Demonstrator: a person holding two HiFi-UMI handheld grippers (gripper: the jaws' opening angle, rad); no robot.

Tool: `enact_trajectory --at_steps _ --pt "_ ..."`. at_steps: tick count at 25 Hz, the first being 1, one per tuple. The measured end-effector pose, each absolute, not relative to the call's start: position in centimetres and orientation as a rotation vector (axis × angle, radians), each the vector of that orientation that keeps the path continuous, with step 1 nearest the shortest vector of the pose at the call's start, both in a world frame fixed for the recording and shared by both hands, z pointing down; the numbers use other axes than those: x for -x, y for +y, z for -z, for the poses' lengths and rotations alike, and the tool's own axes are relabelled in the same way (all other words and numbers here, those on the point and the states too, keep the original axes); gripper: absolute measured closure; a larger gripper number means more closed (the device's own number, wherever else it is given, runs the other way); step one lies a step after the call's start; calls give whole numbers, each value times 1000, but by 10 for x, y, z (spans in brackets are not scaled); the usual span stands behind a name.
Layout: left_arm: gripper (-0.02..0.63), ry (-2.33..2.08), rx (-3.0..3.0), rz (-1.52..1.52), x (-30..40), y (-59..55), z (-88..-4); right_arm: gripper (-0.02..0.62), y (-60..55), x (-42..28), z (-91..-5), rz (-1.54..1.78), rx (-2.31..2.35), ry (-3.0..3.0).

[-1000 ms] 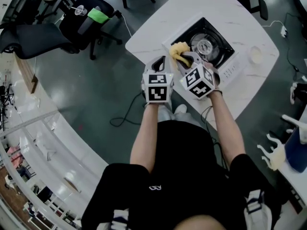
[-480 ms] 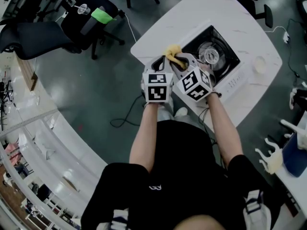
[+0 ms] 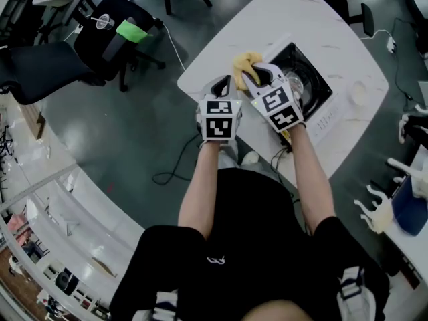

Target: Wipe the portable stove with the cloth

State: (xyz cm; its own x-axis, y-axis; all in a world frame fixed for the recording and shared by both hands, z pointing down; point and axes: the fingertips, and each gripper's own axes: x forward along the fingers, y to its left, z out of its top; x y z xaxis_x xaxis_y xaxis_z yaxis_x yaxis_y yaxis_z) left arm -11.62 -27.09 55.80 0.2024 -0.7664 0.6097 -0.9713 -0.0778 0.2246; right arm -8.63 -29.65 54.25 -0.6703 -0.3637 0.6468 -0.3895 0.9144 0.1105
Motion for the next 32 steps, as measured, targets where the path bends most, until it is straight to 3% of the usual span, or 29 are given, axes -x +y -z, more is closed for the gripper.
enact_trajectory --at_steps 14,22,32 --pt "614 -1434 -2035 -402 101 -328 -559 537 -362 25 -563 -123 -864 -2163" --pt "613 -1448 -1936 -371 144 -362 -569 537 -404 4 -565 -137 -1022 -1999" --pt "614 -1283 -2076 -387 102 -374 -553 538 -464 -48 -536 -164 -1284 -1922"
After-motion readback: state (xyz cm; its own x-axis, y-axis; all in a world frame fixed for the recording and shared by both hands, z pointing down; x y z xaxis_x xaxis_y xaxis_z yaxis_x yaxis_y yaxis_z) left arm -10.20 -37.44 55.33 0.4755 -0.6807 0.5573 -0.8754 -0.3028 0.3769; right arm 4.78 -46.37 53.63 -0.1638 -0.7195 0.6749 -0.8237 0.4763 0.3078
